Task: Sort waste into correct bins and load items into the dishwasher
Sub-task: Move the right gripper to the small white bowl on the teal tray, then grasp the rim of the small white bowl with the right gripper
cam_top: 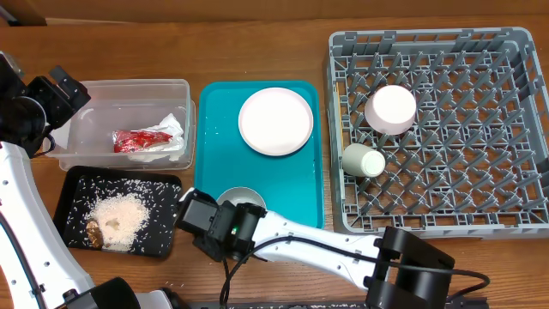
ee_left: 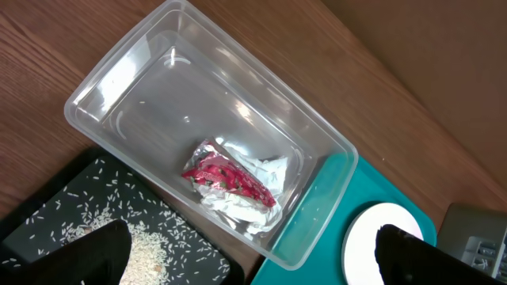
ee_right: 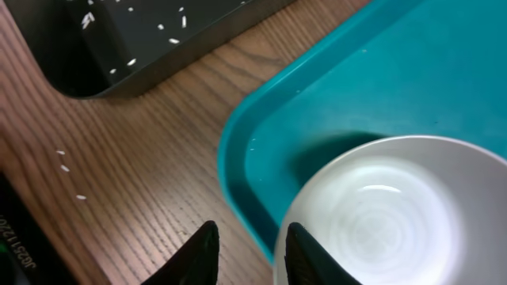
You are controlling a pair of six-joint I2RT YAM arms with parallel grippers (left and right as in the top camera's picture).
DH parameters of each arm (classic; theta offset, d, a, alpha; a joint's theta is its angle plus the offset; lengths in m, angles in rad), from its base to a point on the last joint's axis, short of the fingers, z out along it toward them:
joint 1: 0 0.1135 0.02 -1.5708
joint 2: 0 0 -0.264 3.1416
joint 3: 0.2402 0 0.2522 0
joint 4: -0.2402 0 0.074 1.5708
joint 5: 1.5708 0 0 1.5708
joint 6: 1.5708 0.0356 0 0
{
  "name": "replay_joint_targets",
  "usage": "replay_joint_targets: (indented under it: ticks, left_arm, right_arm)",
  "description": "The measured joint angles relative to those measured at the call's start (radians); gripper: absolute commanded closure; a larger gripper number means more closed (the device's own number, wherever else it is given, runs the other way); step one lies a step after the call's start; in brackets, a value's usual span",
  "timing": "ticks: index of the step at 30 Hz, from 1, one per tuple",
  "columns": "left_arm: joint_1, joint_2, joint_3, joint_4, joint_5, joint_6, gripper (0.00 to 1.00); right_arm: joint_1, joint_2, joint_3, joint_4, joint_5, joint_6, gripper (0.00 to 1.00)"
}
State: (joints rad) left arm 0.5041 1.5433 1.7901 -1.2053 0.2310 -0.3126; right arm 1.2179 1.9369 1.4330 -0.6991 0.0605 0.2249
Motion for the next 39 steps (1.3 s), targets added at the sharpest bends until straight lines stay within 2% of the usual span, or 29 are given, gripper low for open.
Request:
replay_joint_targets:
  ticks: [10, 24, 39]
  left_arm:
    - [0.0, 0.0, 0.0, 0.0, 0.0, 0.0, 0.0]
    - [0.0, 0.0, 0.0, 0.0, 0.0, 0.0, 0.0]
    - [0.0, 0.0, 0.0, 0.0, 0.0, 0.0, 0.0]
  right_arm:
    - [0.002, 0.045, -0.006, 0.0, 0.059, 0.046, 0.7]
    - [0.002, 0.047, -0.007, 0.002, 0.071, 0.06, 0.85]
    - [0.002, 0.047, -0.007, -0.013, 0.074, 0.062, 0.89]
